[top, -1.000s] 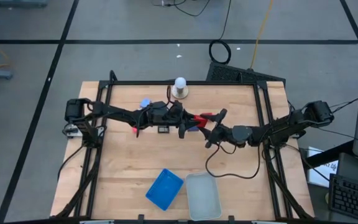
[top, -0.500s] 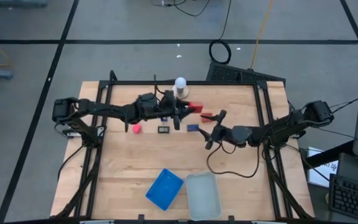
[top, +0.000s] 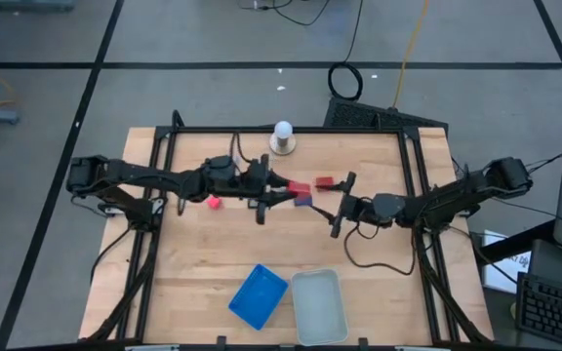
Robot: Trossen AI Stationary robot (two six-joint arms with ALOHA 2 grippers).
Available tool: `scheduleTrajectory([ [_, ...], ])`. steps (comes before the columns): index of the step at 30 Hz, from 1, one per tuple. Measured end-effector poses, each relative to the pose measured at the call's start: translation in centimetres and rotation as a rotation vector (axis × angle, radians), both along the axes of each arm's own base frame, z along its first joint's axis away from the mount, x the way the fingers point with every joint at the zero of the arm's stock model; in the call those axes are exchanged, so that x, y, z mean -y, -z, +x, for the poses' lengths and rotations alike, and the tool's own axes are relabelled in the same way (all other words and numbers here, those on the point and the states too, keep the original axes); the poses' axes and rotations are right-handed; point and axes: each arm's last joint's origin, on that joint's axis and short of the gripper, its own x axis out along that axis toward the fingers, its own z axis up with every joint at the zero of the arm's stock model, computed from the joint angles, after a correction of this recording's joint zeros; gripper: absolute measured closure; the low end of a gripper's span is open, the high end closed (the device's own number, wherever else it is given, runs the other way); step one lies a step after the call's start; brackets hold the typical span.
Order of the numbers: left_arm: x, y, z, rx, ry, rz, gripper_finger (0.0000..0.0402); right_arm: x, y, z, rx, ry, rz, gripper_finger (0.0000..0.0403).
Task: Pick & Place Office items
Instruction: Put the bottom red charger adapter into the blue bin
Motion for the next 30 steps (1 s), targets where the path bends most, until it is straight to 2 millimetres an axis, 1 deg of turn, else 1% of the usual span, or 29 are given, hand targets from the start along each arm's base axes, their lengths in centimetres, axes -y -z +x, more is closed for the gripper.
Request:
scheduleTrajectory([
  [2, 0.5, 0.0, -0.6, 0.027, 0.000, 0.001, 0.0280, 0.1, 0.0, -0.8, 0.015, -0.014, 0.023, 0.0149],
  [4, 0.8, 0.7, -1.7, 0.006, -0.008, 0.004, 0.0280, 0.3, -0.2, -1.7, 0.043, -0.018, 0.048, 0.0149],
  [6, 1.3, 1.0, -2.6, 0.027, -0.008, 0.030, 0.0280, 0.4, -0.4, -2.8, 0.072, -0.021, 0.073, 0.0149],
  [10, 2.3, 1.7, -4.6, 0.042, 0.037, 0.064, 0.0280, 0.7, -0.4, -4.6, 0.108, -0.063, 0.123, 0.0149],
  [12, 3.1, 2.2, -5.5, 0.028, 0.089, 0.068, 0.0280, 0.8, -0.6, -5.5, 0.134, -0.089, 0.153, 0.0149],
  [16, 5.0, 2.9, -6.4, 0.014, 0.208, 0.067, 0.0280, 0.9, -0.7, -7.0, 0.149, -0.128, 0.186, 0.0149],
  [20, 7.2, 3.1, -6.8, -0.007, 0.358, 0.058, 0.0280, 1.2, -0.6, -8.1, 0.191, -0.118, 0.198, 0.0149],
  [25, 9.5, 4.5, -7.6, -0.185, 0.518, -0.018, 0.0280, 1.5, -0.6, -8.7, 0.217, -0.075, 0.202, 0.0149],
  [28, 10.5, 5.5, -8.1, -0.313, 0.556, -0.080, 0.0280, 1.5, -0.6, -8.7, 0.219, -0.074, 0.193, 0.0149],
  [30, 11.1, 6.3, -8.1, -0.378, 0.552, -0.117, 0.0280, 1.5, -0.7, -8.7, 0.224, -0.073, 0.185, 0.0149],
])
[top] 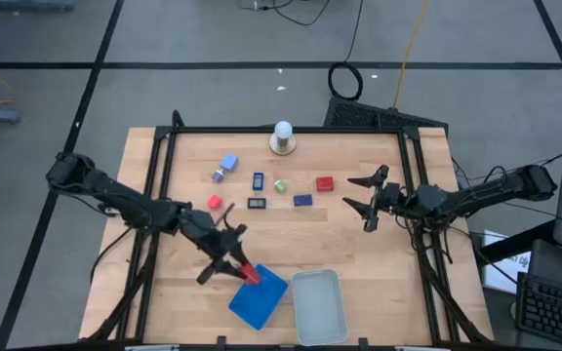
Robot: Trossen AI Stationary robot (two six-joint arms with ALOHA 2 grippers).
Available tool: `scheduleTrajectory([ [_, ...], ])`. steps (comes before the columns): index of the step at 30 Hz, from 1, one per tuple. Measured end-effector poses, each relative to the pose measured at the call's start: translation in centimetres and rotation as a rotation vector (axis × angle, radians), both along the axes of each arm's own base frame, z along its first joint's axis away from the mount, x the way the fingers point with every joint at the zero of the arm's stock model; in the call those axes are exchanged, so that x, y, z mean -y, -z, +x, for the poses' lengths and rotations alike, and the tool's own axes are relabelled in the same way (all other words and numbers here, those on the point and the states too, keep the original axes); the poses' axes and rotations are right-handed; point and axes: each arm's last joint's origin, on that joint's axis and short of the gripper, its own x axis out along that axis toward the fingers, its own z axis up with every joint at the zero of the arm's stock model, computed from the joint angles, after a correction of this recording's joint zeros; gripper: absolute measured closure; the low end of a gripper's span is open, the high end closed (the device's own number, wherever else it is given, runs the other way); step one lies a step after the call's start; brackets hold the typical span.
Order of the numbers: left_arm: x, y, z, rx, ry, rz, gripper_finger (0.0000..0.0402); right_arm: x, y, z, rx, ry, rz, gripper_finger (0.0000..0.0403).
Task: Pick & Place Office items
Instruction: Put the bottom red charger adapter into the blue bin
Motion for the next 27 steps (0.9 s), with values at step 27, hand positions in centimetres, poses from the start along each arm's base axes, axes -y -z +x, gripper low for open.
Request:
scheduleTrajectory([
  [27, 3.0, 6.0, 5.0, -0.611, -0.120, 0.050, 0.0280, 0.0, -0.7, -0.1, 0.049, 0.015, -0.061, 0.0149],
])
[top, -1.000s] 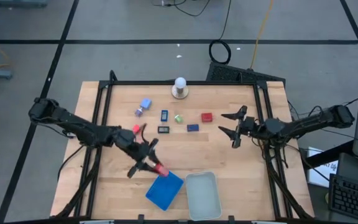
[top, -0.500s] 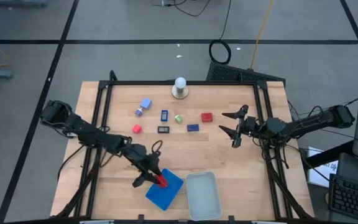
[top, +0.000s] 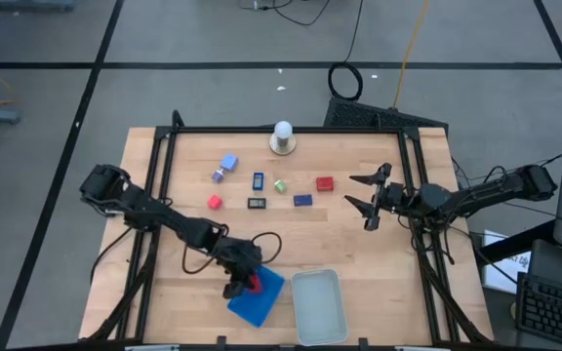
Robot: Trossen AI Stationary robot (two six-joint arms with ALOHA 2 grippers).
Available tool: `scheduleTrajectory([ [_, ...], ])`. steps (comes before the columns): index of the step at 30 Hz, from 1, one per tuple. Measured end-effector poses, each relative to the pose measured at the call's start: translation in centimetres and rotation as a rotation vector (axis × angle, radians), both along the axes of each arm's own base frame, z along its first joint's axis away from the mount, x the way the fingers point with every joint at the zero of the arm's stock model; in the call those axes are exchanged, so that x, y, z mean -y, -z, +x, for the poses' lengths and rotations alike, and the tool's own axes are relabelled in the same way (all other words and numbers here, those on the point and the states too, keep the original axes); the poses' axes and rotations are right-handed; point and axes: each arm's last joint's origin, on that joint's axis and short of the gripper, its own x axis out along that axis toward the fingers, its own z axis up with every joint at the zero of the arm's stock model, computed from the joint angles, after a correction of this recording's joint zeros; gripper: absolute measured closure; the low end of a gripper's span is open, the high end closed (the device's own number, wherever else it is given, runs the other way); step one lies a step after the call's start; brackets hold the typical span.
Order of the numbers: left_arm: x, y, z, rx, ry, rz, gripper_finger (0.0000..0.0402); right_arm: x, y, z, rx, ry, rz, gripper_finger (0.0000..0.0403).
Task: Pick & Place Office items
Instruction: Put the bottom red charger adapter into the blue bin
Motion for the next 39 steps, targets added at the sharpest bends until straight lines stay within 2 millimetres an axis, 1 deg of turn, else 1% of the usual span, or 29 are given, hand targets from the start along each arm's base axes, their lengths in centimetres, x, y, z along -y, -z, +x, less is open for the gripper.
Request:
scheduleTrajectory([
  [7, -0.2, 0.2, 0.0, -0.038, -0.229, 0.038, 0.0280, 0.0, -0.2, 0.0, 0.009, 0.006, -0.023, 0.0149],
  [11, 0.2, 0.2, -0.2, -0.066, -0.319, 0.016, 0.0280, 0.0, -0.2, 0.0, 0.005, 0.009, -0.037, 0.0149],
  [19, 1.3, 0.2, -0.7, -0.094, -0.591, -0.056, 0.0280, 0.0, -0.1, 0.0, -0.005, 0.009, -0.050, 0.0149],
  [22, 1.9, 0.2, -1.0, -0.101, -0.668, -0.091, 0.0280, 0.0, -0.1, 0.0, -0.005, 0.009, -0.050, 0.0149],
  [30, 3.5, 0.2, -2.0, -0.081, -0.793, -0.125, 0.0280, 0.0, -0.1, 0.0, -0.006, 0.008, -0.053, 0.0149],
  [39, 3.2, 1.0, -3.1, -0.181, -0.879, -0.066, 0.0280, 0.0, 0.0, 0.0, -0.019, 0.007, -0.056, 0.0149],
])
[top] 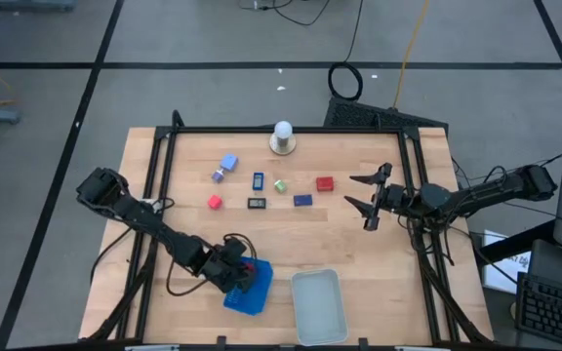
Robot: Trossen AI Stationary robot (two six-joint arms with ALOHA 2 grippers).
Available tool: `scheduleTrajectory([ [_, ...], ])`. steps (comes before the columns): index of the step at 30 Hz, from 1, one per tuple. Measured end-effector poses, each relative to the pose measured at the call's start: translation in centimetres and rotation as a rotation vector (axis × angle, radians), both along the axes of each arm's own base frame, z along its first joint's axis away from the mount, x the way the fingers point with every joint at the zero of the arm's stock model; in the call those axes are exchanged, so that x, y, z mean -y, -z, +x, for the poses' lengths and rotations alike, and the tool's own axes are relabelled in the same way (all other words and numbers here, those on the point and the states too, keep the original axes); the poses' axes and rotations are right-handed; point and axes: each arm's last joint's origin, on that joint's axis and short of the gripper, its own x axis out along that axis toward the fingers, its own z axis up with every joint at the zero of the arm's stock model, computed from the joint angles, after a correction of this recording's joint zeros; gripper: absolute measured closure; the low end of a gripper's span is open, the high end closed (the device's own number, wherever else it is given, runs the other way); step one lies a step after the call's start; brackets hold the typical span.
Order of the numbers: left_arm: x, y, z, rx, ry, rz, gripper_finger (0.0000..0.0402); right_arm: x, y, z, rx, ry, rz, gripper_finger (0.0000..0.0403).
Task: Pick & Place Office items
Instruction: Put the bottom red charger adapter into the blue bin
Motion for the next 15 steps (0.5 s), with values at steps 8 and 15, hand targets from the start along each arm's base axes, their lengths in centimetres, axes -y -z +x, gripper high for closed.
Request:
scheduleTrajectory([
  [8, 0.6, -0.8, 0.9, 0.110, 0.095, -0.032, 0.0280, 0.0, 0.1, 0.0, -0.010, 0.000, 0.000, 0.0149],
  [15, 1.0, -1.0, 1.0, 0.121, 0.253, -0.024, 0.0280, 0.0, 0.1, 0.0, -0.004, -0.008, 0.025, 0.0149],
])
